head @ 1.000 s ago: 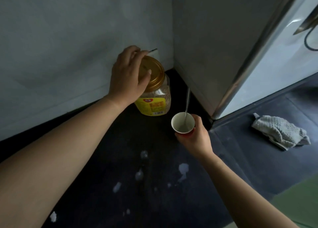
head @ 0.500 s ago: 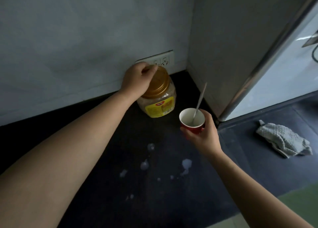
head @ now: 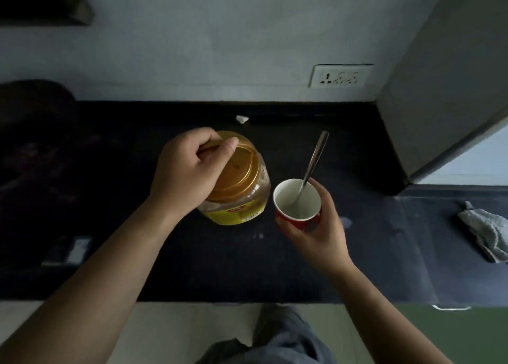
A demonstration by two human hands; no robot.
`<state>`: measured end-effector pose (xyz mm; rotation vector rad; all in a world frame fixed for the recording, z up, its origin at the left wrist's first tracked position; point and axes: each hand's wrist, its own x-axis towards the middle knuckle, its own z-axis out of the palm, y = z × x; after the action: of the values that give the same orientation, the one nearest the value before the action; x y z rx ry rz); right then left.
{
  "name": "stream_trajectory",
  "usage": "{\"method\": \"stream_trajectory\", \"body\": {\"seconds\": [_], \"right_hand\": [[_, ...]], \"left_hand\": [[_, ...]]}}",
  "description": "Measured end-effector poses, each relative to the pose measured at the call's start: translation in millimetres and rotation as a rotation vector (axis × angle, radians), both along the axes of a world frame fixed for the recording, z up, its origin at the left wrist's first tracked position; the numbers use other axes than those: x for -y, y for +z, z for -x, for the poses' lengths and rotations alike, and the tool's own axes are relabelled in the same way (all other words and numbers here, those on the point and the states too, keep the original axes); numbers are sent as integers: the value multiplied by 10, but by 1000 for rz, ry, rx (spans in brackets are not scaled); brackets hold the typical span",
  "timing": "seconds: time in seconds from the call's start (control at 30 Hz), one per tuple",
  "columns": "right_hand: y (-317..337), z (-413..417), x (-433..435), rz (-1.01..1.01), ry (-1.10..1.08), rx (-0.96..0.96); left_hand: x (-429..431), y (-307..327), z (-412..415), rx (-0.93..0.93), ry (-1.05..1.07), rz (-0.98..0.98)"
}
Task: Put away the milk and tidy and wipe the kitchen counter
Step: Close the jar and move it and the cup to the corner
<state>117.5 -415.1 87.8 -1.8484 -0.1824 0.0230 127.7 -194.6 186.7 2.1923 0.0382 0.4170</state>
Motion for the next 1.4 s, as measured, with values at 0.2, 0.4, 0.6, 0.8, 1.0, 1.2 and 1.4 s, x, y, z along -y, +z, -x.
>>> {"method": "stream_trajectory", "body": {"seconds": [0.2, 0.4, 0.6, 0.8, 1.0, 1.2, 1.4], "right_hand": [[103, 977, -840, 21, 256, 11], [42, 1932, -1807, 71, 538, -8], [19, 2752, -2719, 120, 722, 29], [-108, 3276, -3435, 160, 913, -36], [-216, 3501, -4289, 177, 1103, -34], [-238, 3662, -5426, 163, 1260, -23], [-180, 3871, -6687, 198, 1429, -32]], "left_hand": [[-769, 9, 1592, -97, 165, 34], [-1371, -165, 3128, -186, 393, 13], [-1874, -381, 4423, -254, 658, 78], [-2273, -591, 5150, -335, 984, 45], [-2835, -695, 5588, -320, 1106, 151], [-3674, -738, 5875, -297, 1201, 277], [-4518, -733, 6168, -286, 1345, 326]]}}
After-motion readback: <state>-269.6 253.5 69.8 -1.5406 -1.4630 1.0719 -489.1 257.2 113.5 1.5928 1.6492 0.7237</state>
